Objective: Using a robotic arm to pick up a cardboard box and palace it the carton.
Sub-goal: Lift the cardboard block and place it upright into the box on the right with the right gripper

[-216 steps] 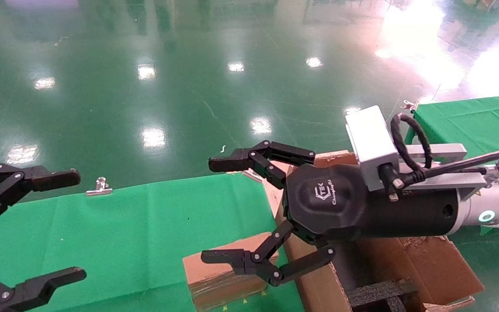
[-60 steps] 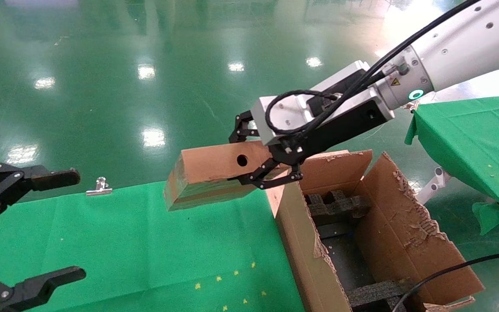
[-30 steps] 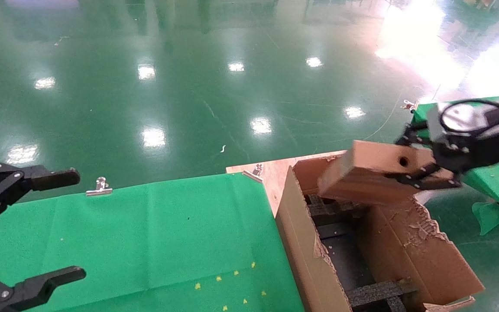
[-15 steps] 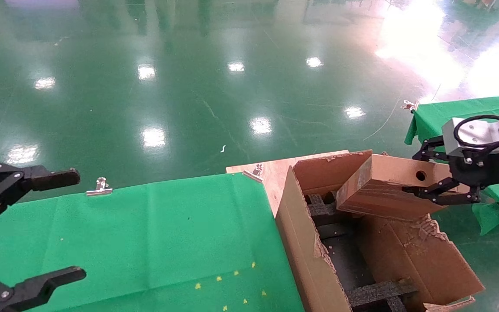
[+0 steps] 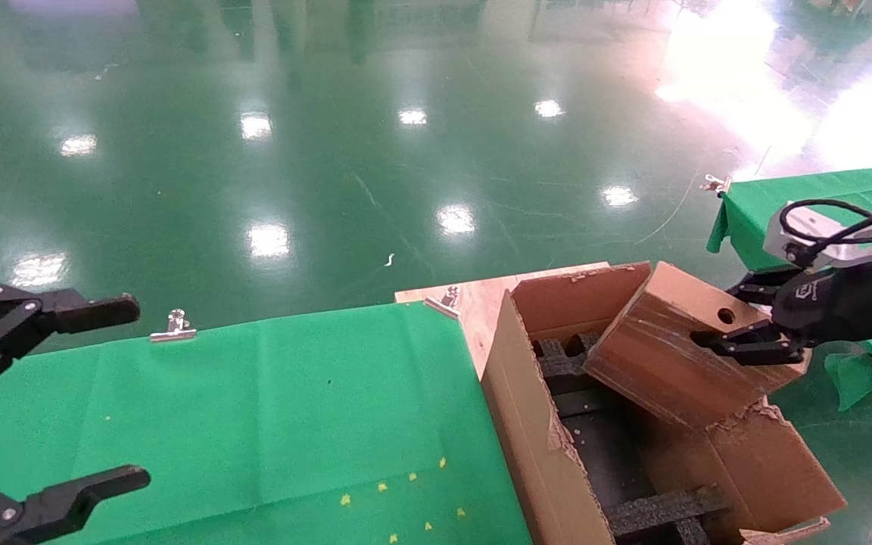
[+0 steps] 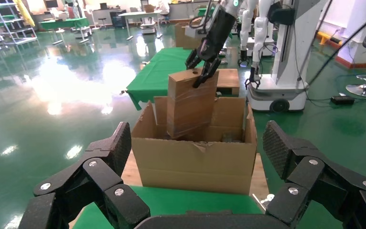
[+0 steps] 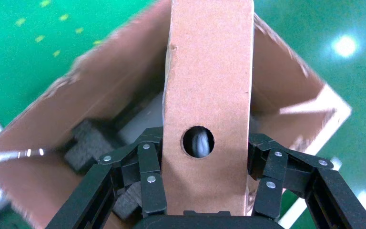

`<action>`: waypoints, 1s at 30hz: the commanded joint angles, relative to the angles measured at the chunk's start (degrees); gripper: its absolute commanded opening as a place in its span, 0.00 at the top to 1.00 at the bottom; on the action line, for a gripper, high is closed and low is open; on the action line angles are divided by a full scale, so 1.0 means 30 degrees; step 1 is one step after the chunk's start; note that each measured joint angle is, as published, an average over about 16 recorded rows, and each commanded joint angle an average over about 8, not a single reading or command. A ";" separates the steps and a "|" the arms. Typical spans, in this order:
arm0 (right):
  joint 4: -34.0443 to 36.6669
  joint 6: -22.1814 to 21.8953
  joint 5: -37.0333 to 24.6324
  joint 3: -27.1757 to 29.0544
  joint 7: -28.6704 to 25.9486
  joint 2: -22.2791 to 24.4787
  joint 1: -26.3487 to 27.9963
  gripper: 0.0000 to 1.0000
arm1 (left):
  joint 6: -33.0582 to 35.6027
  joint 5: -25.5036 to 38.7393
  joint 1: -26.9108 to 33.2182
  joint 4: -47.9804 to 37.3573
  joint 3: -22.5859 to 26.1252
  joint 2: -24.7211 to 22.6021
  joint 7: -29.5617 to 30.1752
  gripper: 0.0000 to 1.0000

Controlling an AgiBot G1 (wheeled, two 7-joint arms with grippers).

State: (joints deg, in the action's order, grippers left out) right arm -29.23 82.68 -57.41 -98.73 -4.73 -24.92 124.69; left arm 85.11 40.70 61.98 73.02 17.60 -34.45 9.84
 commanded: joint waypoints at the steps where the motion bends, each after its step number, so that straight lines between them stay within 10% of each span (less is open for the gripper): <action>1: 0.0015 -0.0674 0.0394 -0.0005 -0.1283 0.0147 -0.0553 1.00 | 0.0000 -0.0001 0.0001 -0.0001 0.0002 0.0000 -0.0001 0.00; 12: -0.2910 -0.4452 0.1038 -0.0459 -0.9206 0.1890 -0.1784 1.00 | -0.0003 -0.0006 0.0001 -0.0003 0.0008 0.0003 -0.0005 0.00; 30: -0.3798 -0.6967 0.0562 -0.1159 -1.2006 0.1970 -0.2811 1.00 | -0.0005 -0.0010 0.0004 -0.0015 0.0013 0.0005 -0.0013 0.00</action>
State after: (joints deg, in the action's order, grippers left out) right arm -41.55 62.01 -56.30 -102.28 -41.25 -18.67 116.77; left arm 85.09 40.67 61.99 72.98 17.64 -34.44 9.80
